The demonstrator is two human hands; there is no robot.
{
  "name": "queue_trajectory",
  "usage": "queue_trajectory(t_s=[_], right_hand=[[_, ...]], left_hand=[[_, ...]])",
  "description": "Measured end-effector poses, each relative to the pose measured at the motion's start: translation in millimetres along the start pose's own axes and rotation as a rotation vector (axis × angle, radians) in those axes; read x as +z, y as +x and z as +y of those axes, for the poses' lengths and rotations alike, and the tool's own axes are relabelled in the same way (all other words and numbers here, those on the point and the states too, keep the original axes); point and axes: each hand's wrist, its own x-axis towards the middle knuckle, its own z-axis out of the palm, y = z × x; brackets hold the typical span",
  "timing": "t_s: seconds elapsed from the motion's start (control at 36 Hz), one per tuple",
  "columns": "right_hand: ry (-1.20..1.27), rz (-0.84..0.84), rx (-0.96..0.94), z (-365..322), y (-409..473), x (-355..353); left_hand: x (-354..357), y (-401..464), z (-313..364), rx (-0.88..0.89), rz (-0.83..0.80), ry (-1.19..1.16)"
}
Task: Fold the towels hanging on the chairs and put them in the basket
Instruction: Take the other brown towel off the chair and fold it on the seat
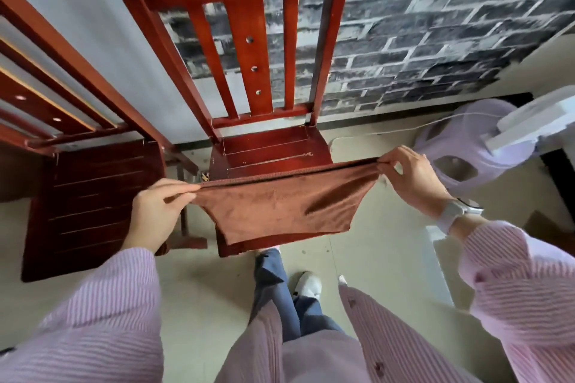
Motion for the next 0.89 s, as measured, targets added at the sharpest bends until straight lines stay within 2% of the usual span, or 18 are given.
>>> queue_trajectory(t_s=[0.14, 0.22, 0.42, 0.47, 0.58, 0.69, 0.81, 0.89], right_hand=[[0.033, 0.078, -0.028, -14, 1, -32], [-0.017, 0.117, -0.144, -18, 2, -44], [-0.147, 0.187, -0.260, -22, 9, -58], [-0.136, 0.214, -0.271, -23, 14, -60], [-0.102, 0.211, -0.232, -27, 25, -59], [-0.131, 0.127, -0.175, -36, 51, -57], [-0.087, 0.243, -0.121, -49, 82, -56], [-0.077, 0.208, -0.085, -55, 102, -54]], left_hand=[[-23, 2, 26, 0.001, 0.016, -0.043], [-30, 5, 37, -0.027, 0.009, -0.042], [-41, 12, 56, 0.027, 0.050, 0.138], [-44, 15, 61, 0.012, 0.046, 0.129], [-46, 26, 62, -0.040, 0.038, 0.082], [-44, 55, 58, -0.077, 0.053, 0.099], [-41, 88, 62, -0.053, 0.186, 0.026], [-39, 104, 64, -0.039, 0.123, 0.041]])
